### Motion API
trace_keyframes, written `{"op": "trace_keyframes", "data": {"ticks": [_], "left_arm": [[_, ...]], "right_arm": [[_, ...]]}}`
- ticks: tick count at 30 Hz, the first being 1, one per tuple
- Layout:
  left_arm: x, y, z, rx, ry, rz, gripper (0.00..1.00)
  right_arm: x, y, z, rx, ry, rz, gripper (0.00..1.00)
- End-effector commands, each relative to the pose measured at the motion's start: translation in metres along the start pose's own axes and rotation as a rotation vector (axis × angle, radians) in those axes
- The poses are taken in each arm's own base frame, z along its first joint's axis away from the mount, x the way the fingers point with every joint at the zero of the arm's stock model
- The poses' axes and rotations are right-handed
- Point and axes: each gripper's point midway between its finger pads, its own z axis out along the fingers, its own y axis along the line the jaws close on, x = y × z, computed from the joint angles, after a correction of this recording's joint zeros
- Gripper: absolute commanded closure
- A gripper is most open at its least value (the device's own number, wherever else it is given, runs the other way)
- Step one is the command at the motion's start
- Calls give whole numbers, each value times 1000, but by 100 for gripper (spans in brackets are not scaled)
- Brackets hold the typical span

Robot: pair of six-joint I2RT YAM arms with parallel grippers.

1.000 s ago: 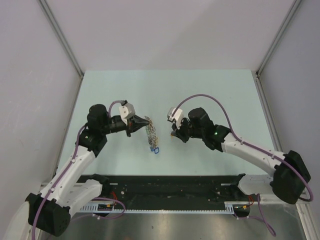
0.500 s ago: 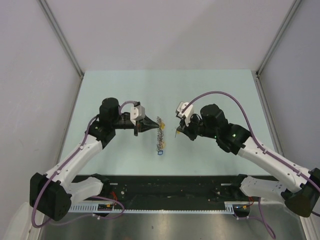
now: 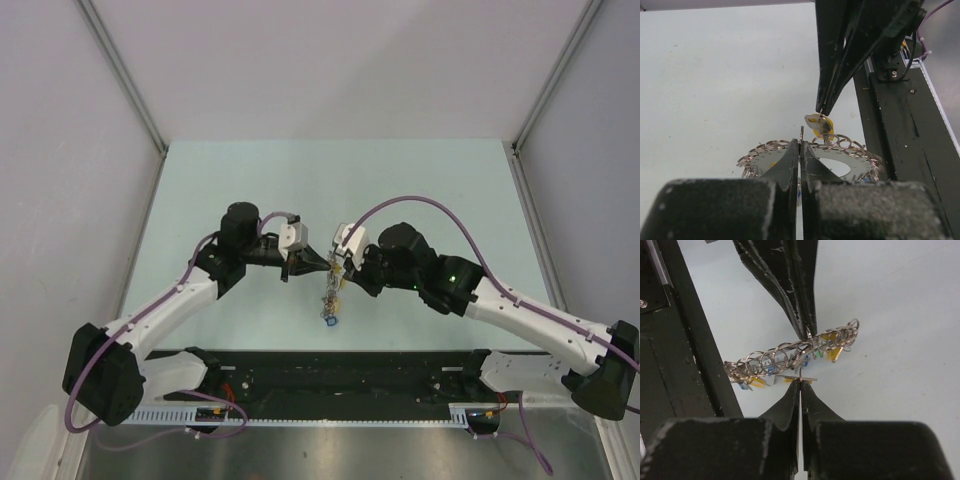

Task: Put the keys on the keyring

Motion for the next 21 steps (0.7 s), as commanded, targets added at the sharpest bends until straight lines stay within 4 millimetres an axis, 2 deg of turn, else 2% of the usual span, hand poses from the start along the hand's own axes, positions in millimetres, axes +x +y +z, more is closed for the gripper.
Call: {"op": "trace_keyframes", "data": {"ticks": [1, 12, 21], "left_arm": [[-13, 3, 5, 6, -36, 76, 100], [-11, -1, 8, 26, -27, 79, 99], [-9, -1, 8, 33, -18, 87, 100]], "right_arm": [[-16, -2, 0, 49, -23, -11, 100], [-8, -10, 7, 110, 17, -8, 100], [-13, -8, 8, 98, -5, -6, 100]]}}
